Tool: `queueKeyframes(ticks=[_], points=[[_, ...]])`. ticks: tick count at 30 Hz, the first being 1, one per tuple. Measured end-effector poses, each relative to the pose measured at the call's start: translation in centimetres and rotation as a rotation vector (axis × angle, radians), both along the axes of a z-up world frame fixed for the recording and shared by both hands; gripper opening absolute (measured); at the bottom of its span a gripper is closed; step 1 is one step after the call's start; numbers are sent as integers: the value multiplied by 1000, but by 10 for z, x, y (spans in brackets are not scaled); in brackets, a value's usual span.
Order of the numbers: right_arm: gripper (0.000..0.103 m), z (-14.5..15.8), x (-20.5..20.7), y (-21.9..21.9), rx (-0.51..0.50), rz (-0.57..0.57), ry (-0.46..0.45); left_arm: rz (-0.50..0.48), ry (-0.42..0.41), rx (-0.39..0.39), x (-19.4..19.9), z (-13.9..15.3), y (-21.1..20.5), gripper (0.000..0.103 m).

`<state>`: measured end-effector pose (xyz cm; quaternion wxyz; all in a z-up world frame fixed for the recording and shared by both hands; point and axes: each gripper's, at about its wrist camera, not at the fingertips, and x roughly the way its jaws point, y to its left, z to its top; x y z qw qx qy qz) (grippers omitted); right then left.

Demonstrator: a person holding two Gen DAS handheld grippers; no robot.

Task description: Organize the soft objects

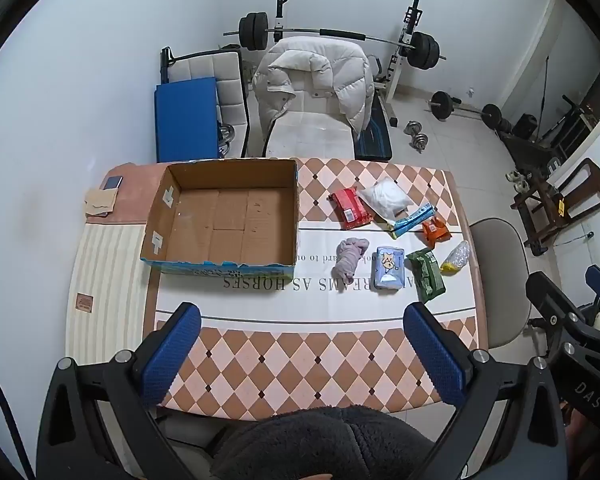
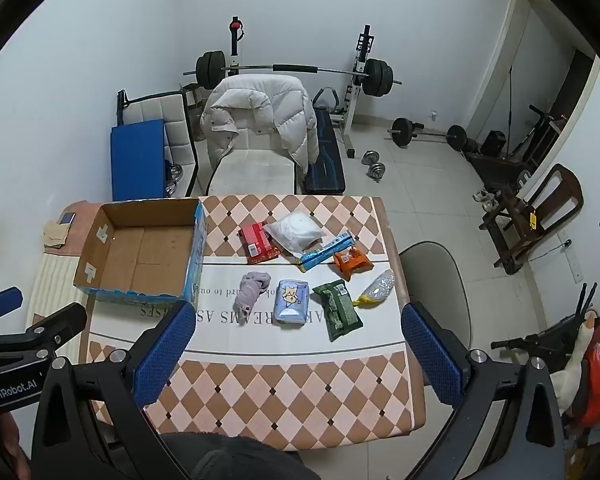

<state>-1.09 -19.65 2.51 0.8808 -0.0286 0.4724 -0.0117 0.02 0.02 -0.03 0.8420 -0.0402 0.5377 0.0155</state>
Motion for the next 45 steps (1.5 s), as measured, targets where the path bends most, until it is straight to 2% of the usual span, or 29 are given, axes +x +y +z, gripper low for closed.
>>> queueKeyframes(ticks=[14, 23, 40, 45], points=[[103, 7, 1, 2, -4, -2, -15, -5, -3, 0, 2, 0, -2, 103], [103, 8, 0, 0, 1, -4, -25, 3, -13, 13, 6, 18, -8, 103], [103, 8, 0, 2, 1, -5, -36, -1, -36, 19, 6, 16, 1, 103], [103, 23, 11, 0, -3, -2, -37, -2, -41, 23, 7, 17, 1, 103]])
